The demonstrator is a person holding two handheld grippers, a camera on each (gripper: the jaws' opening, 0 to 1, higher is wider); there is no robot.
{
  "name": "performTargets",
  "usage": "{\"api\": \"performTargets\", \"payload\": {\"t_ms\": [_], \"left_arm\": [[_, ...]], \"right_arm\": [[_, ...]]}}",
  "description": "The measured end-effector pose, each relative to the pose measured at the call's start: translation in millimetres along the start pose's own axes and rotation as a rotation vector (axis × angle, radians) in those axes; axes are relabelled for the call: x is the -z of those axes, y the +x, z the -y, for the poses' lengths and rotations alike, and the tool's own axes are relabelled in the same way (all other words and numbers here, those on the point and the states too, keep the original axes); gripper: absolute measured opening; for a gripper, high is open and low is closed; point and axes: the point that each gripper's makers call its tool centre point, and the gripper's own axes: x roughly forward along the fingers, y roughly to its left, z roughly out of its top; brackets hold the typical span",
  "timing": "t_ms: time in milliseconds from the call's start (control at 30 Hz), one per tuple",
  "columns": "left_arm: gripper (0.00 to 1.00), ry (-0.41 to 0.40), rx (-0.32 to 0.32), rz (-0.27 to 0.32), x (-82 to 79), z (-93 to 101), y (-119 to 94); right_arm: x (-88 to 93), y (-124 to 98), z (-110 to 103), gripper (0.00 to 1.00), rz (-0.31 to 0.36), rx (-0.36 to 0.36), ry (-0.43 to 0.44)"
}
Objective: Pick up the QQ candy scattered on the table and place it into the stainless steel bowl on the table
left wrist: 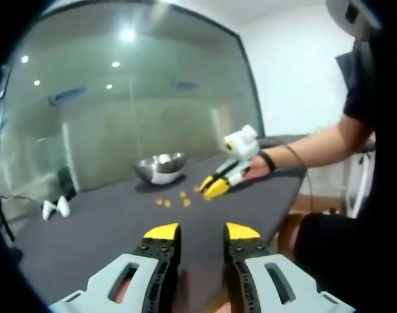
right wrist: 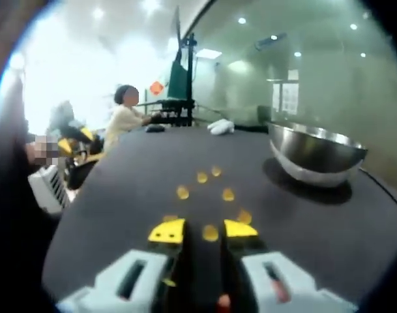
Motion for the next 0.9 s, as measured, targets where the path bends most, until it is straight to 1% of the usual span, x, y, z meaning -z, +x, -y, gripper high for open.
{"api": "performTargets", "payload": {"t_ms": [200,300,400,633,667,733,767,833,867,900], "left_arm": [[0.28,-0.001,-0.011,-0.006,2.8,-3.2,-2],[0.27,-0.009,-0.011,-0.004,2.7,-3.1,-2],[0.27,-0.014,-0.014,0.007,-0.8,-3.0,-1],[0.27,0.003,0.004,0.005,-2.7,2.5,4],[0.27,0.004,0.005,0.004,-2.7,2.8,4],[0.27,0.002,0.005,0.005,-3.0,2.9,4],[0.27,0.001,0.005,0.004,-2.9,2.9,4],[0.27,0.005,0.007,0.0,-2.1,3.1,4],[0.27,0.006,0.007,-0.001,-1.9,3.1,4],[0.27,0.004,0.008,-0.001,-1.7,2.9,4]], "right_arm": [[-0.1,2,0,0.19,0.004,0.0,0.005],[1.1,0,3,0.09,0.0,0.008,0.001],[1.1,0,3,0.09,0.006,0.01,0.004],[0.7,0,3,0.09,0.005,0.011,0.006],[0.2,0,4,0.09,0.002,0.019,0.002],[-1.0,-4,8,0.09,-0.027,0.051,-0.018],[-8.5,-9,9,0.09,-0.016,0.061,-0.023],[-28.8,-18,13,0.09,0.046,0.071,-0.009],[-37.0,-24,18,0.09,0.061,0.086,-0.014],[-45.9,-30,25,0.09,0.079,0.12,-0.033]]}}
